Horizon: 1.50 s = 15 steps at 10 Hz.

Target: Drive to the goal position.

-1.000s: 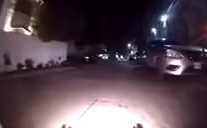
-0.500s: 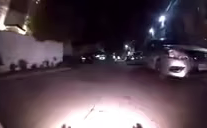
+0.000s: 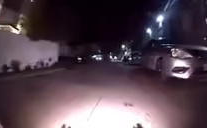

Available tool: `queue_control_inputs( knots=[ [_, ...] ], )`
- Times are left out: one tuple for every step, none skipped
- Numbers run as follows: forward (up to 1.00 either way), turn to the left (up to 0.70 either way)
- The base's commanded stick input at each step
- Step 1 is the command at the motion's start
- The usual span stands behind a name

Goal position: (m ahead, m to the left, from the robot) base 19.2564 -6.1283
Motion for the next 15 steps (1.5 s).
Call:
queue_control_inputs(
  knots=[
    [0.6, -0.15],
    [0.6, -0.15],
    [0.6, -0.15],
    [0.6, -0.15],
    [0.6, -0.15],
    [0.6, -0.15],
    [0.6, -0.15],
    [0.6, -0.15],
    [0.6, -0.15],
    [0.6, -0.15],
    [0.6, -0.15],
    [0.6, -0.15],
    [0.6, -0.15],
    [0.6, -0.15],
    [0.6, -0.15]
  ],
)
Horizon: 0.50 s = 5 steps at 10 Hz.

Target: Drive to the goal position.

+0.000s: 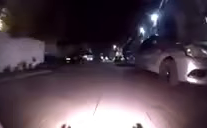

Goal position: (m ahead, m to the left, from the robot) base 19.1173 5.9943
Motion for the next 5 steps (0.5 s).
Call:
queue_control_inputs(
  knots=[
    [0.6, -0.13],
    [0.6, -0.05],
    [0.6, 0.0],
    [0.6, 0.0],
    [0.6, 0.0]
  ],
)
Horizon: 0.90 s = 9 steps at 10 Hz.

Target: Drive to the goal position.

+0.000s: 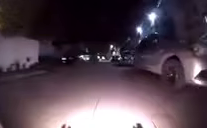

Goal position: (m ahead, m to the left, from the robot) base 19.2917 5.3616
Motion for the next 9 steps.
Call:
queue_control_inputs(
  knots=[
    [0.6, 0.0],
    [0.6, 0.0],
    [0.6, 0.0],
    [0.6, 0.0],
    [0.6, 0.0],
    [0.6, 0.0],
    [0.6, 0.0],
    [0.6, 0.0],
    [0.6, 0.0]
  ],
)
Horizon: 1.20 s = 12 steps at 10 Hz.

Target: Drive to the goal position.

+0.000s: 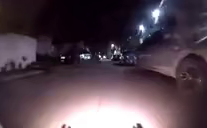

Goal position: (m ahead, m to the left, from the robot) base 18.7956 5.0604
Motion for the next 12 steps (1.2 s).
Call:
queue_control_inputs(
  knots=[
    [0.6, -0.01],
    [0.6, -0.07],
    [0.6, -0.15],
    [0.6, -0.15],
    [0.6, -0.15],
    [0.6, -0.15],
    [0.6, -0.15],
    [0.6, -0.15],
    [0.6, -0.15],
    [0.6, -0.15],
    [0.6, -0.15],
    [0.6, -0.15]
  ],
)
